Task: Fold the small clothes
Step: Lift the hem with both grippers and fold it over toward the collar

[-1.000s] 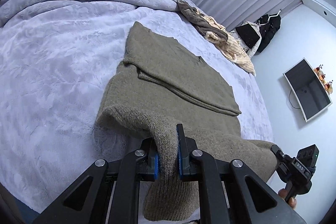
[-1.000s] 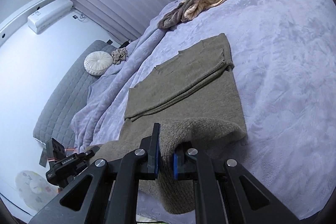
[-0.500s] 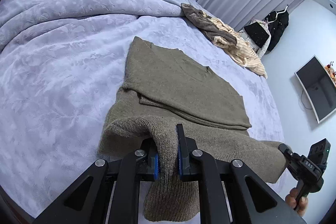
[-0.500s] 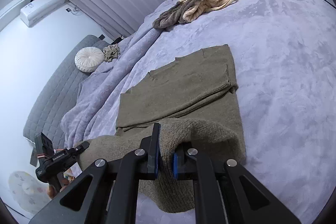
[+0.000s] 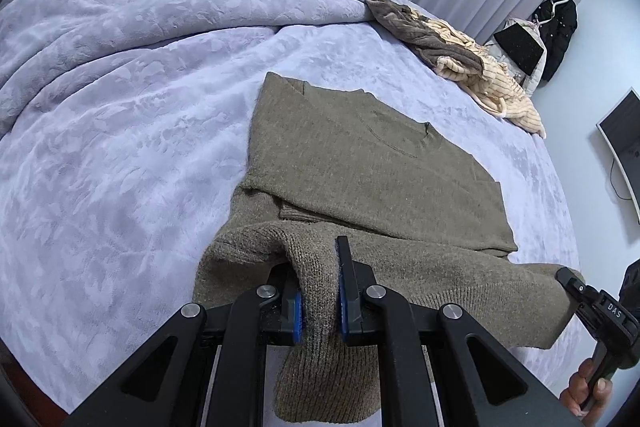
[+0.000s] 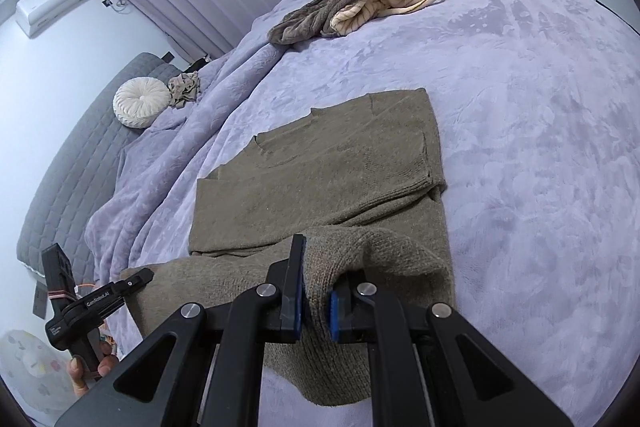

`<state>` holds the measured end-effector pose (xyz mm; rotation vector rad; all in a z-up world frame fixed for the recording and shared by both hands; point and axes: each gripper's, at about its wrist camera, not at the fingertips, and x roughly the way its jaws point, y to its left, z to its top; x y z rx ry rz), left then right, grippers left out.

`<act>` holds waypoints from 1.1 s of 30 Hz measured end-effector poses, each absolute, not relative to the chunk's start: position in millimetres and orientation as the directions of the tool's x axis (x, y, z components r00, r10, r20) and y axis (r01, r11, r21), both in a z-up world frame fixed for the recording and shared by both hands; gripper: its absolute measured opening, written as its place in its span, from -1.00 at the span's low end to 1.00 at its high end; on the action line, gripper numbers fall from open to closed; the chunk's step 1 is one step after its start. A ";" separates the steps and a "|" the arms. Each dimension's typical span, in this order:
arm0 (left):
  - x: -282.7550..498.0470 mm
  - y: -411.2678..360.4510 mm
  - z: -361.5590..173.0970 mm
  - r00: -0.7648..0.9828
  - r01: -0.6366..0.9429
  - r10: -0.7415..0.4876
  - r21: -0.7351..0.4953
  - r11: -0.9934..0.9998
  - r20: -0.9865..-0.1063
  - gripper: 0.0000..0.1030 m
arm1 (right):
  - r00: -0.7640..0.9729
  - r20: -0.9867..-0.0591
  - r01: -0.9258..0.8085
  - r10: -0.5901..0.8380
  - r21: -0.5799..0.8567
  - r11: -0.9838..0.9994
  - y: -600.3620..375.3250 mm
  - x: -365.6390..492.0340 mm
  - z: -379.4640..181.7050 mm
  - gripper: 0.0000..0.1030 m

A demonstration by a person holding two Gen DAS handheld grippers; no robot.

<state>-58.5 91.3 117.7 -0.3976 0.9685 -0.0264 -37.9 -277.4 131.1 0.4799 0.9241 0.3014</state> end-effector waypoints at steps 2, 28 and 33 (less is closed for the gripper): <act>-53.0 89.5 118.8 0.571 -0.153 -0.192 -0.333 0.931 -0.798 -0.73 | 0.573 -0.690 -0.042 0.442 0.514 0.857 -277.8 -33.3 131.5 -0.80; 26.2 88.0 128.1 0.567 -0.142 -0.178 -0.308 0.941 -0.804 -0.73 | 0.554 -0.704 -0.022 0.444 0.521 0.853 -271.3 42.3 133.8 -0.80; 41.3 90.0 129.1 0.567 -0.148 -0.178 -0.312 0.938 -0.804 -0.73 | 0.554 -0.705 -0.017 0.442 0.521 0.853 -269.4 55.7 134.2 -0.80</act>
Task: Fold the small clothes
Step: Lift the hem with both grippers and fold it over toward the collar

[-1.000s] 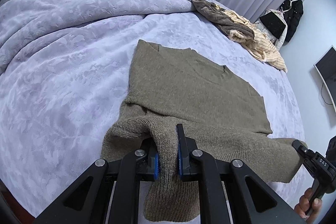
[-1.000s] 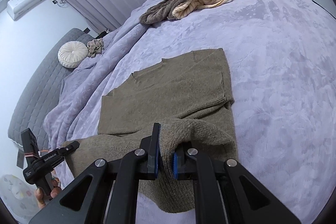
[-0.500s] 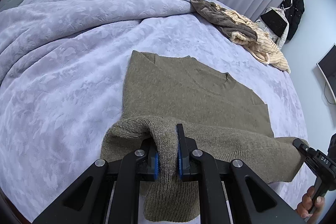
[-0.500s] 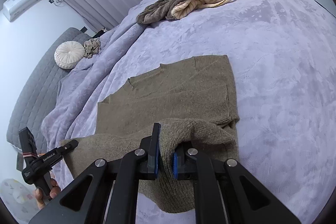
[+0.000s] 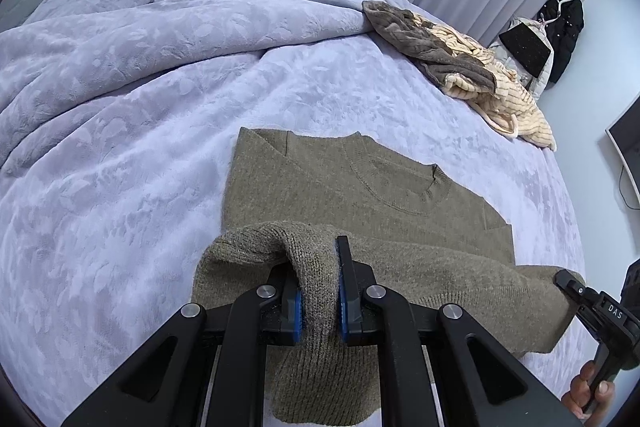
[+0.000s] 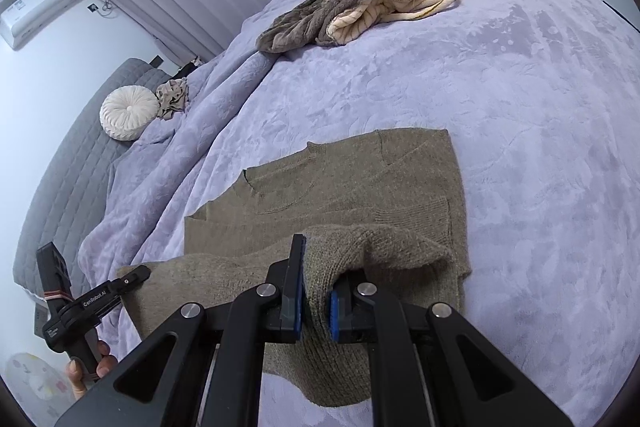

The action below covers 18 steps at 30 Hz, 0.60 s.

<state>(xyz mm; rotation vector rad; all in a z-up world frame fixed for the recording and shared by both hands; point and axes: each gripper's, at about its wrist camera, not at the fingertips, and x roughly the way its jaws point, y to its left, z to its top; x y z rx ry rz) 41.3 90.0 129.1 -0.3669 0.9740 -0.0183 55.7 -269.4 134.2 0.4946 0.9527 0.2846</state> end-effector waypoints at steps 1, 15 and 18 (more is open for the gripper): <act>44.6 90.0 128.3 0.564 -0.150 -0.178 -0.312 0.938 -0.806 -0.73 | 0.554 -0.705 -0.015 0.443 0.523 0.852 -269.4 58.3 133.5 -0.80; 79.2 85.3 120.3 0.541 -0.151 -0.173 -0.297 0.943 -0.823 -0.73 | 0.536 -0.722 0.025 0.437 0.531 0.847 -273.0 89.7 122.2 -0.80; 86.4 84.2 118.1 0.537 -0.153 -0.167 -0.290 0.945 -0.827 -0.73 | 0.533 -0.727 0.028 0.432 0.526 0.850 -271.4 97.0 121.2 -0.80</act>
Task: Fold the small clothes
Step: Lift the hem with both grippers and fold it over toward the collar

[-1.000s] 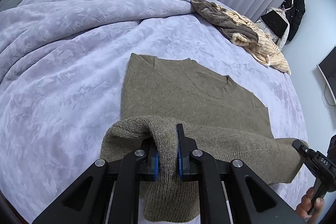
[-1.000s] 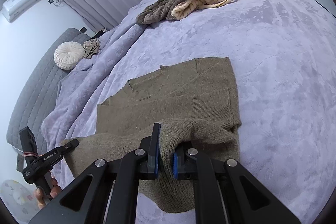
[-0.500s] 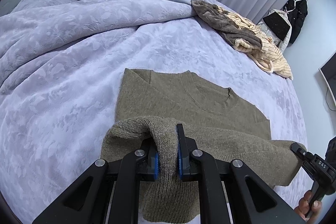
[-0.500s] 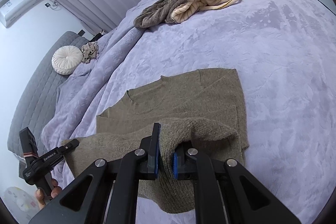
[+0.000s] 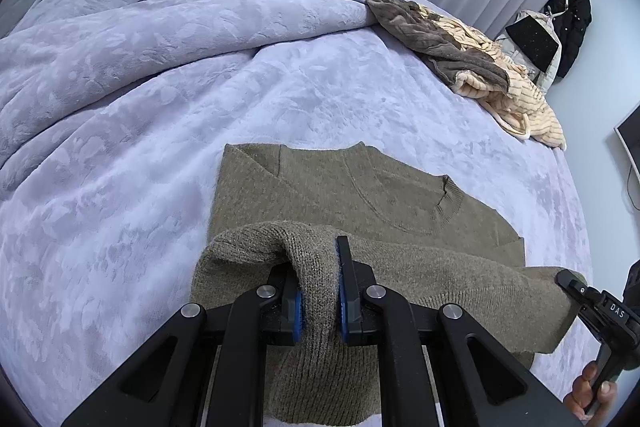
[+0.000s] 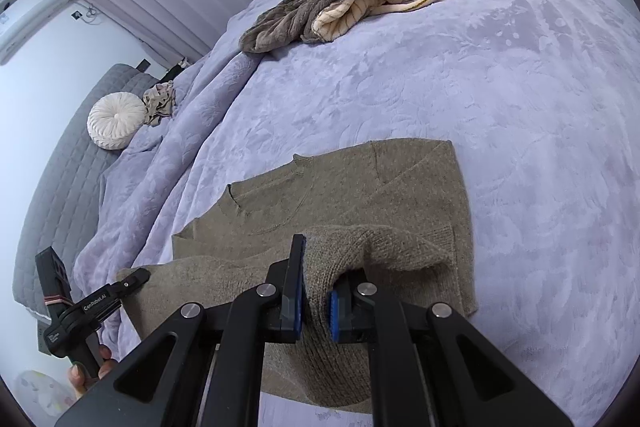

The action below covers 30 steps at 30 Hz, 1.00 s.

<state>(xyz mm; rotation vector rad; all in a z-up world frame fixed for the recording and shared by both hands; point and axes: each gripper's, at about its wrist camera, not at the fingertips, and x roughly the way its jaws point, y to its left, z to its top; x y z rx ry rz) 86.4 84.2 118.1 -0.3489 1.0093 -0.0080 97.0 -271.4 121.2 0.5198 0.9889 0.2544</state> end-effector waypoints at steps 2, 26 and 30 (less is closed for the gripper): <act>90.6 83.1 116.8 0.534 -0.154 -0.162 -0.284 0.946 -0.829 -0.73 | 0.533 -0.729 0.029 0.430 0.524 0.851 -271.1 102.1 120.1 -0.80; 139.0 77.0 65.4 0.452 -0.169 -0.149 -0.248 0.954 -0.880 -0.73 | 0.469 -0.792 0.091 0.391 0.484 0.871 -272.1 148.1 71.3 -0.80; 145.9 75.1 53.7 0.430 -0.166 -0.147 -0.239 0.957 -0.891 -0.73 | 0.464 -0.802 0.097 0.377 0.469 0.878 -270.9 151.5 66.0 -0.80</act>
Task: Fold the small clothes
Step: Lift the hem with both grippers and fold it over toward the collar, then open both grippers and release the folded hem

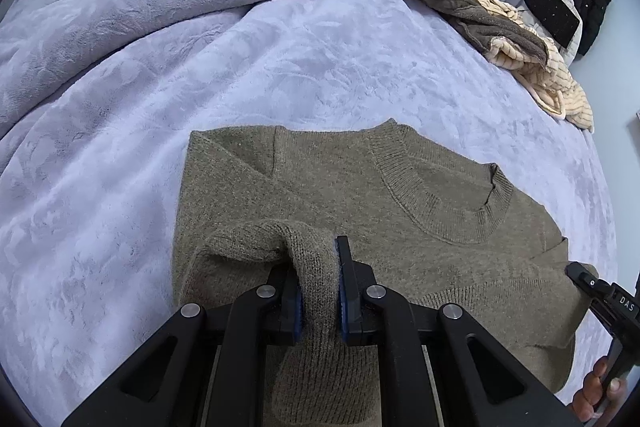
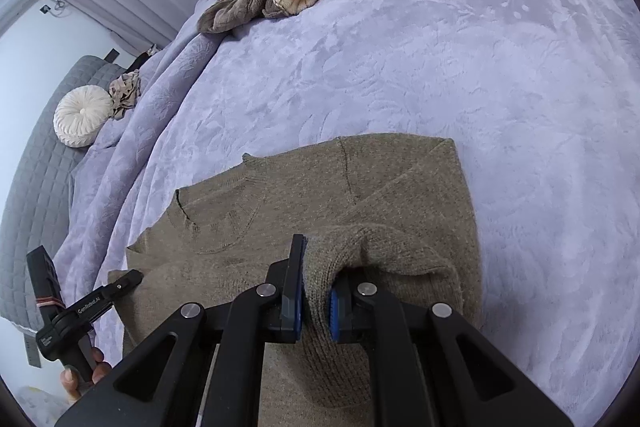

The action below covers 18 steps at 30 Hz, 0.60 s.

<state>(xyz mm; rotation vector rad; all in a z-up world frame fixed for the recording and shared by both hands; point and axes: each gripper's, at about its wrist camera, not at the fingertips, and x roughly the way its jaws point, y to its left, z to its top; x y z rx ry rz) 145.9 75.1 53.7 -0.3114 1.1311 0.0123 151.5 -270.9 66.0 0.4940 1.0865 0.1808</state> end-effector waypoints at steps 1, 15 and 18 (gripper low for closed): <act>147.3 75.2 50.1 0.423 -0.166 -0.150 -0.239 0.957 -0.894 -0.73 | 0.461 -0.805 0.101 0.374 0.466 0.879 -270.5 152.5 64.2 -0.80; 128.0 102.4 42.6 0.396 -0.201 -0.340 -0.442 0.874 -0.853 0.17 | 0.456 -0.801 0.066 0.388 0.465 0.883 -265.8 139.1 65.3 0.49; 108.6 106.0 41.5 0.390 -0.202 -0.365 -0.465 0.862 -0.845 0.17 | 0.447 -0.808 0.052 0.384 0.453 0.890 -263.6 129.2 65.1 0.49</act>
